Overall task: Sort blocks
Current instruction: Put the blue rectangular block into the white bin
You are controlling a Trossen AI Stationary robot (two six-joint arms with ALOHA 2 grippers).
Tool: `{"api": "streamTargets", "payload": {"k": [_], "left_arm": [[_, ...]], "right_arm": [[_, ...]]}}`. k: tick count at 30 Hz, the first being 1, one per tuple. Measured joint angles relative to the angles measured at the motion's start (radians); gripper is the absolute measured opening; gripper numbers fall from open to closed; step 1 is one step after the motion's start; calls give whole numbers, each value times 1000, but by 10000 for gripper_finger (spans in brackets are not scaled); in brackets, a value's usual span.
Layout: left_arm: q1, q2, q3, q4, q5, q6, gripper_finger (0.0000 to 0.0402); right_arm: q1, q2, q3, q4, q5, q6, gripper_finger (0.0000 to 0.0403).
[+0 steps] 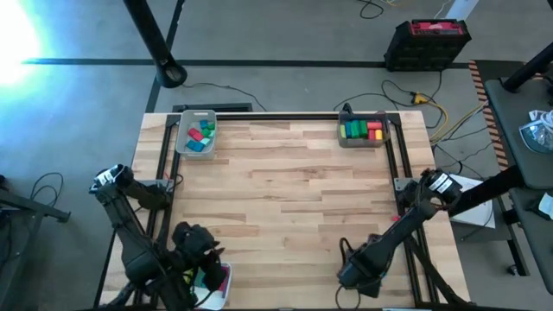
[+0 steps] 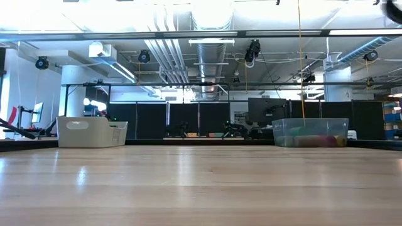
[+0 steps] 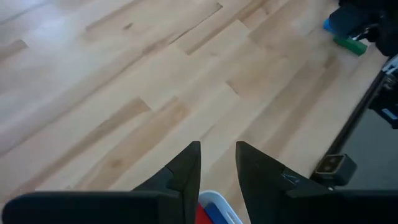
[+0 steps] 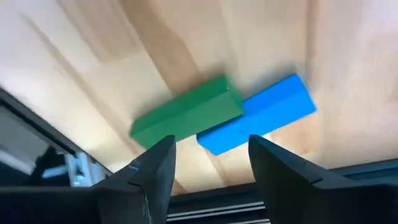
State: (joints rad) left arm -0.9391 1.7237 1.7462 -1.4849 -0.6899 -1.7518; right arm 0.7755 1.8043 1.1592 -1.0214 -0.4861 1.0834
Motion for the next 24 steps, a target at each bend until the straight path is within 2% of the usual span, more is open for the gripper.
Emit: {"api": "streamTargets", "payload": {"k": [3,8,11,16,21,24], "left_arm": [[21,0,0,1,0,31,86],[26,0,0,2,1,42,86],[23,0,0,3,2,32,86],[16,5,0,4,0,14,86],[13,22,0,26,1,11,86],[12,33,0,40,1,6,86]], "right_arm": [[-32,-8,75,-74,76,-29,195],[-35,-41,108,-107,105,27,210],[-6,-76,61,-103,115,129,220],[25,-157,-91,-63,114,364,226],[23,-284,-169,79,175,559,232],[23,-346,-205,97,240,650,245]]}}
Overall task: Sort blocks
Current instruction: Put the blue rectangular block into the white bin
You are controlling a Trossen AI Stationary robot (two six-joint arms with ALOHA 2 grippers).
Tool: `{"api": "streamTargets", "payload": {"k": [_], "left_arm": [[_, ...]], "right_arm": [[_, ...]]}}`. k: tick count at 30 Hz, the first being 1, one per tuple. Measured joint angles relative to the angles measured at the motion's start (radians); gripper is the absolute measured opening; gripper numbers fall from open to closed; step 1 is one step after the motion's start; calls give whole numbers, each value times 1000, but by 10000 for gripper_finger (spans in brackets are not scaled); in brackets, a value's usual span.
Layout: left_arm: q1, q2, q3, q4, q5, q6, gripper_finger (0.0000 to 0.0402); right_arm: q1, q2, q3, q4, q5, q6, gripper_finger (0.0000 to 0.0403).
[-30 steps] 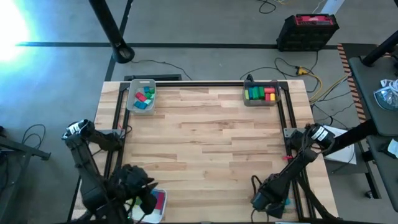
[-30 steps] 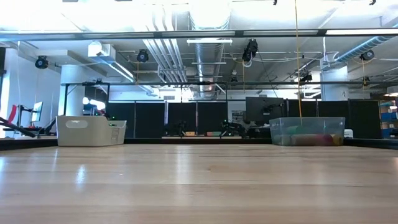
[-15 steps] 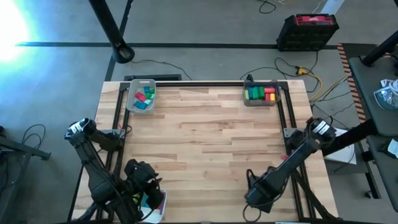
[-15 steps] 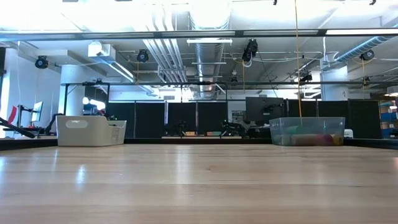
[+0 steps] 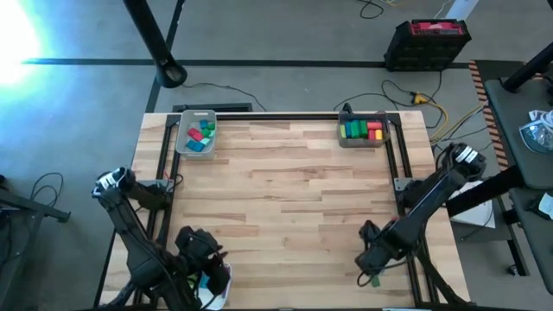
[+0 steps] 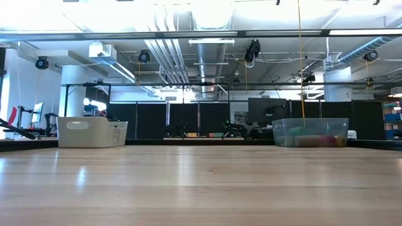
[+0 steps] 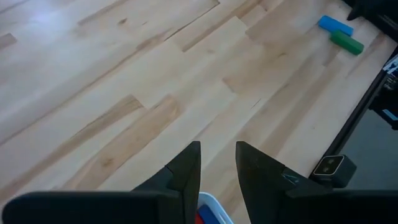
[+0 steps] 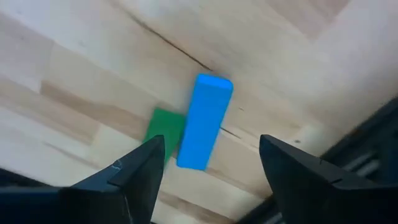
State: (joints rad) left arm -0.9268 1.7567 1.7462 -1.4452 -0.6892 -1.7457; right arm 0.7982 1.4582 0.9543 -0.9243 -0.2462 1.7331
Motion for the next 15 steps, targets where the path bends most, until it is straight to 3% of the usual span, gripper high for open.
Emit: {"api": "streamTargets", "payload": {"k": [8,15], "left_arm": [[-3,16,0,25,0,0,86],[-34,16,0,41,-12,36,86]], "right_arm": [[-4,-18,-124,129,63,172,252],[-12,25,-146,136,86,168,226]]}}
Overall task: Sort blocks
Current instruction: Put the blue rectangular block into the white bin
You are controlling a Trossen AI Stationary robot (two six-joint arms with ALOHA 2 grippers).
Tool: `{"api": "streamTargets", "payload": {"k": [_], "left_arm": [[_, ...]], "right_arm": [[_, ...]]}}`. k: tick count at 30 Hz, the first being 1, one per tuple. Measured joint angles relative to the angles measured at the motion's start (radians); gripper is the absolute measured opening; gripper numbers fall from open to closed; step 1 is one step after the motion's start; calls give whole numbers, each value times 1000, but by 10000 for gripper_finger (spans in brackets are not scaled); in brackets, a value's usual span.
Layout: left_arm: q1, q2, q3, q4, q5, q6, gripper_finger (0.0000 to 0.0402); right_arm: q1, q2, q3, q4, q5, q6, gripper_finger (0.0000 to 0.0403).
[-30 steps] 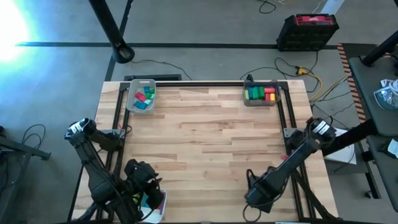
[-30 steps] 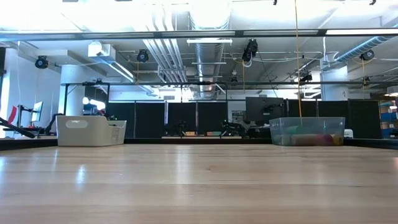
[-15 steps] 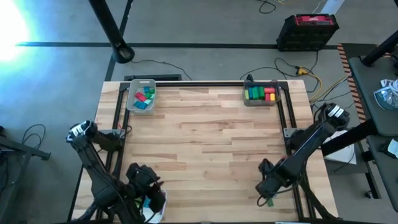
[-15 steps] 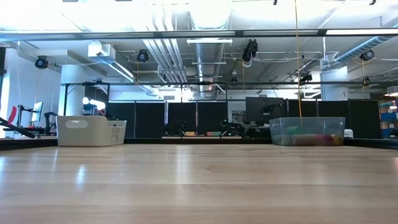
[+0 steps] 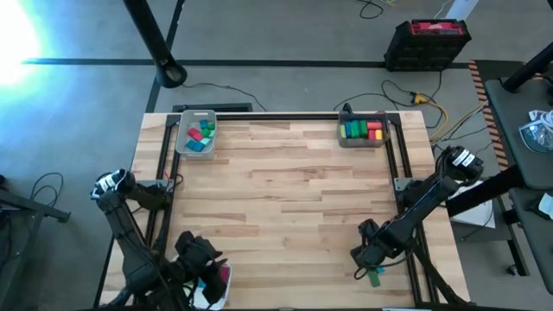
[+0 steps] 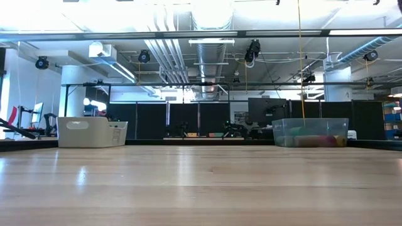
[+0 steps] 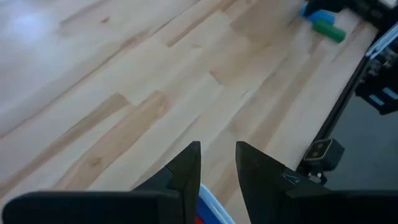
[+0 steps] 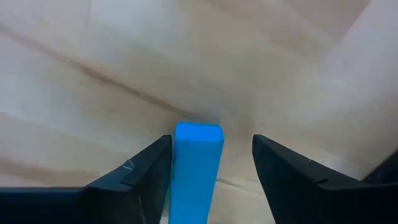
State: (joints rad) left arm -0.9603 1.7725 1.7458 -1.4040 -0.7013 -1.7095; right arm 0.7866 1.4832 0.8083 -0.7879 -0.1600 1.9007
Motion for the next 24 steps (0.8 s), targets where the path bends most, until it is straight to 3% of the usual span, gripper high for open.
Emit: {"api": "streamTargets", "payload": {"k": [7,12,18,24], "left_arm": [[-72,0,0,1,-103,25,86],[-88,-8,-2,47,-77,4,86],[-59,-10,-91,460,-73,291,86],[-12,-12,-226,918,-73,514,89]], "right_arm": [[1,6,-53,132,-35,12,187],[1,3,-76,153,-33,26,159],[4,4,-75,155,-1,67,96],[8,9,1,74,104,45,91]]}}
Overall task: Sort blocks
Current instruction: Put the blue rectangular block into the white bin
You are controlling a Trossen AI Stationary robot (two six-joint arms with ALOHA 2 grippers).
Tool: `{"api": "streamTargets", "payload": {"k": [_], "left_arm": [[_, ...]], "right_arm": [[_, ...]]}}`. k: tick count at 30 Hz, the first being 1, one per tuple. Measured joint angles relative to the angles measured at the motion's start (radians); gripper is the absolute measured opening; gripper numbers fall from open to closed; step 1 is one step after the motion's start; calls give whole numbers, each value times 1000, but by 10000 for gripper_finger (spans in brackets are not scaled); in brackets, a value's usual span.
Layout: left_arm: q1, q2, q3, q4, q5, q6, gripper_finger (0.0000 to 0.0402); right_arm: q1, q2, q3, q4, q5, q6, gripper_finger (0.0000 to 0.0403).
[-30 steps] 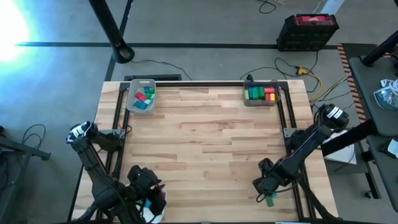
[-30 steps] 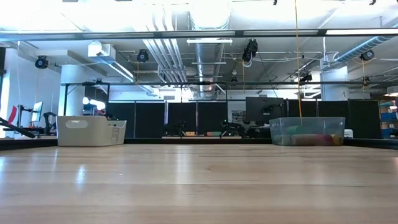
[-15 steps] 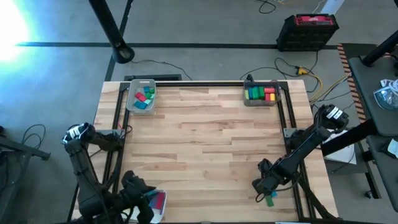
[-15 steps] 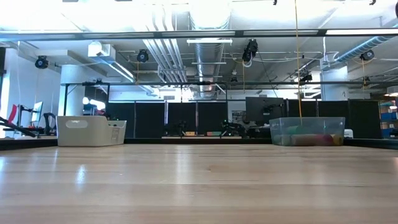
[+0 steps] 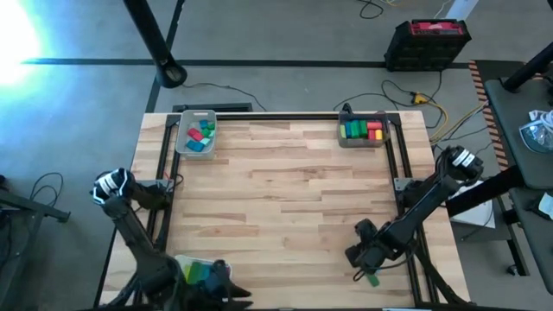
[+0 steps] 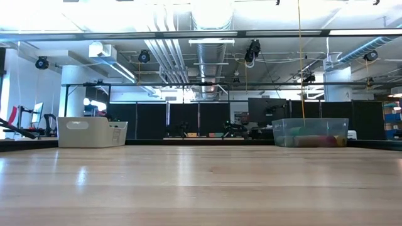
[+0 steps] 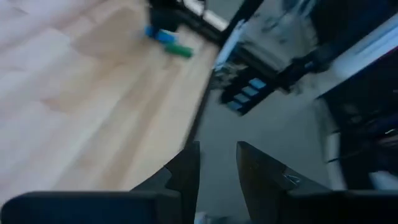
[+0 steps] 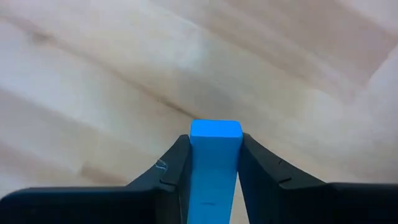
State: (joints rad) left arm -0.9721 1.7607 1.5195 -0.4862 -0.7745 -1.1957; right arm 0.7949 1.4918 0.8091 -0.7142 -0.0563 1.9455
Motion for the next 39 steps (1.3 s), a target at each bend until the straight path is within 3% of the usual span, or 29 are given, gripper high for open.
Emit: {"api": "streamTargets", "payload": {"k": [6,10,13,18,23,29,39], "left_arm": [[81,6,-129,438,127,132,138],[129,11,-242,749,204,300,187],[155,8,-356,1025,254,421,209],[196,5,-538,1396,265,474,218],[248,5,-615,1521,263,440,218],[262,5,-598,1542,315,485,218],[289,5,-595,1539,315,477,218]], "right_arm": [[-26,-9,203,-217,133,-116,91],[-44,-10,365,-220,330,-210,91],[-42,-2,480,-127,494,-293,91],[-39,45,606,177,655,-521,91],[-73,118,708,390,681,-694,91],[-119,172,784,402,681,-754,91],[-154,194,801,472,627,-820,91]]}}
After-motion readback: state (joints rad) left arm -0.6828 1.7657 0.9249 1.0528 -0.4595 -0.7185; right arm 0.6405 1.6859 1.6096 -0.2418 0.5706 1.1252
